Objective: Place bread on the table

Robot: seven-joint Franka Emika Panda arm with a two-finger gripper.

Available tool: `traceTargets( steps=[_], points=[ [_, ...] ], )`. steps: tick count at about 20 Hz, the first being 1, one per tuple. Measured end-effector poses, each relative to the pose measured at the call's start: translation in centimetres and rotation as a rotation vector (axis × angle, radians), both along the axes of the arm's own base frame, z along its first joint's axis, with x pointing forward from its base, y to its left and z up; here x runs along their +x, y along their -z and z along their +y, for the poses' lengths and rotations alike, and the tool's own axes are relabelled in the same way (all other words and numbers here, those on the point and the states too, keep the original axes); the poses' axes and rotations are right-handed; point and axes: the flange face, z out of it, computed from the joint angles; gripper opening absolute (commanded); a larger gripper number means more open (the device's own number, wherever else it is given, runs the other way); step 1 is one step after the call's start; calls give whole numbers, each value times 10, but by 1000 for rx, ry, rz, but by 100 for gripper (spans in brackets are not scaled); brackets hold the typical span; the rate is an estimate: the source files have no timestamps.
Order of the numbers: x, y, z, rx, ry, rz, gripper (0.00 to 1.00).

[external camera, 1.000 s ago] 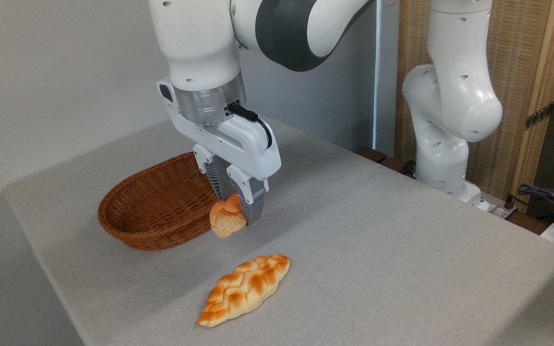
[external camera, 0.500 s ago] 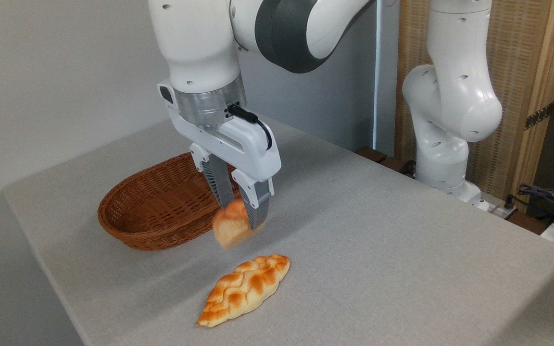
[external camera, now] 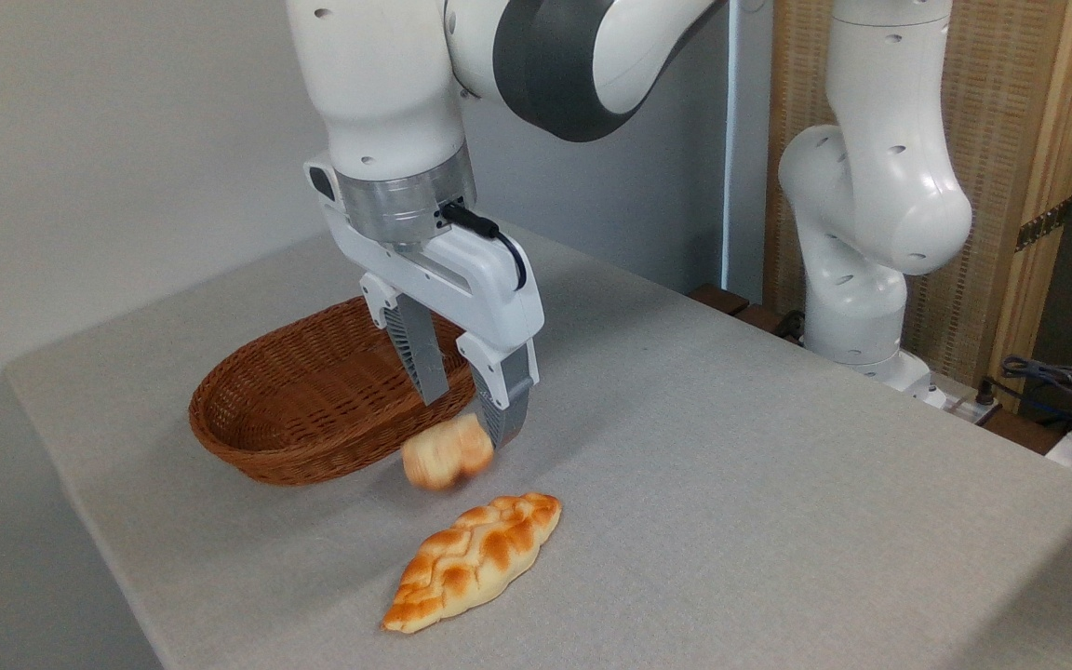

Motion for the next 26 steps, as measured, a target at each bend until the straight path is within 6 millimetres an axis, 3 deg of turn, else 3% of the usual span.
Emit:
traceTargets(
  steps=[7,18,26],
  points=[
    [0,-5,0,-1,0,-12,100],
    [18,-27,1,2,-14,-183,100],
    [20,-30,1,3,-16,-205,100]
  ],
)
